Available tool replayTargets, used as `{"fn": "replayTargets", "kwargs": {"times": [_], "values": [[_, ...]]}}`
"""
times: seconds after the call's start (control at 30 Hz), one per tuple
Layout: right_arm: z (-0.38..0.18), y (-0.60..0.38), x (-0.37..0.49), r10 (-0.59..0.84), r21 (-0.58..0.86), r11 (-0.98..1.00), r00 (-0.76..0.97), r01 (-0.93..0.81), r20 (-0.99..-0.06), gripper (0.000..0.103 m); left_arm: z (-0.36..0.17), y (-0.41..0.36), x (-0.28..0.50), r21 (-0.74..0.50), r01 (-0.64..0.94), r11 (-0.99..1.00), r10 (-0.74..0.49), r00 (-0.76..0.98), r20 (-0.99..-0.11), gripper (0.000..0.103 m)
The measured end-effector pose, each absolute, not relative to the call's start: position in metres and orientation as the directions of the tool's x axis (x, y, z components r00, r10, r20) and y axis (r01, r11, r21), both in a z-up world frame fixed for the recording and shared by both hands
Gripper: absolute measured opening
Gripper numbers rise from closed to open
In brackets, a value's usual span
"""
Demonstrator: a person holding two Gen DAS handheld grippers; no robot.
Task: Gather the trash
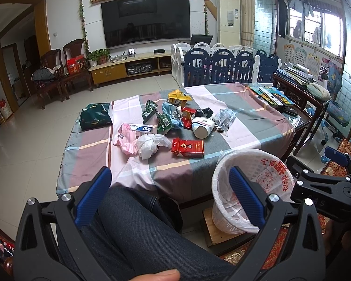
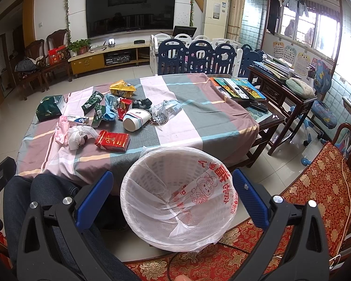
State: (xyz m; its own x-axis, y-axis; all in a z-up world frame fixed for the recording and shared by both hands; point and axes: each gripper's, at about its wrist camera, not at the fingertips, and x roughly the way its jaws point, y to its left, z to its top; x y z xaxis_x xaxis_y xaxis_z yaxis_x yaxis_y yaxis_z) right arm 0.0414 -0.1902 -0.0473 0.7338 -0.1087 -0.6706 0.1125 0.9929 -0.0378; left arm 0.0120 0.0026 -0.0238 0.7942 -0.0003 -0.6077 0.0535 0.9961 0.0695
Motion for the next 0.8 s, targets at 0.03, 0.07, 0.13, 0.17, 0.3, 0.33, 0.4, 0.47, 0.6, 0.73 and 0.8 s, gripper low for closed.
{"fn": "replayTargets", "kwargs": {"times": [0.03,0.07,0.13,0.17,0.3,0.33,0.4,0.47,0.6,0.73,0.8], "values": [[-0.0475,-0.1904,0.0406,-0.107,-0.037,0.993,0.737,0.111,-0.668,0.1,-0.0251,0.0024,0.0111,0.069,0.053,0.996,0.0,0.794,-0.608,0.1],[-0.0478,-0.1906,0.0397,-0.108,-0.038,0.993,0.738,0.111,-0.666,0.1,-0.0242,0.0029,0.0124,0.07,0.053,0.996,0.0,0.794,-0.608,0.1],[-0.049,-0.1906,0.0393,-0.11,-0.041,0.993,0.738,0.111,-0.666,0.1,-0.026,0.0028,0.0113,0.069,0.053,0.996,0.0,0.794,-0.608,0.1],[-0.0491,-0.19,0.0397,-0.111,-0.041,0.993,0.736,0.113,-0.667,0.1,-0.0265,0.0025,0.0103,0.069,0.053,0.996,0.0,0.794,-0.608,0.1],[-0.0497,-0.1908,0.0397,-0.114,-0.04,0.992,0.732,0.118,-0.671,0.1,-0.0255,0.0033,0.012,0.069,0.053,0.996,0.0,0.793,-0.609,0.1],[-0.0493,-0.1902,0.0398,-0.115,-0.041,0.992,0.732,0.119,-0.671,0.1,-0.0255,0.0034,0.012,0.069,0.053,0.996,0.0,0.793,-0.609,0.1],[-0.0494,-0.1902,0.0399,-0.115,-0.042,0.992,0.732,0.118,-0.671,0.1,-0.0252,0.0036,0.0123,0.069,0.053,0.996,0.0,0.793,-0.609,0.1],[-0.05,-0.1911,0.0395,-0.115,-0.042,0.992,0.731,0.117,-0.673,0.1,-0.0257,0.0034,0.0116,0.068,0.053,0.996,-0.001,0.793,-0.609,0.1],[-0.0495,-0.1916,0.0397,-0.115,-0.043,0.992,0.73,0.117,-0.673,0.1,-0.0247,0.0041,0.0129,0.068,0.053,0.996,-0.001,0.793,-0.61,0.1],[-0.0498,-0.1912,0.0401,-0.115,-0.042,0.992,0.73,0.117,-0.673,0.1,-0.0246,0.0043,0.0129,0.067,0.053,0.996,-0.001,0.792,-0.61,0.1],[-0.0496,-0.1907,0.0403,-0.115,-0.042,0.992,0.731,0.117,-0.673,0.1,-0.0241,0.0046,0.0135,0.067,0.053,0.996,-0.001,0.792,-0.61,0.1]]}}
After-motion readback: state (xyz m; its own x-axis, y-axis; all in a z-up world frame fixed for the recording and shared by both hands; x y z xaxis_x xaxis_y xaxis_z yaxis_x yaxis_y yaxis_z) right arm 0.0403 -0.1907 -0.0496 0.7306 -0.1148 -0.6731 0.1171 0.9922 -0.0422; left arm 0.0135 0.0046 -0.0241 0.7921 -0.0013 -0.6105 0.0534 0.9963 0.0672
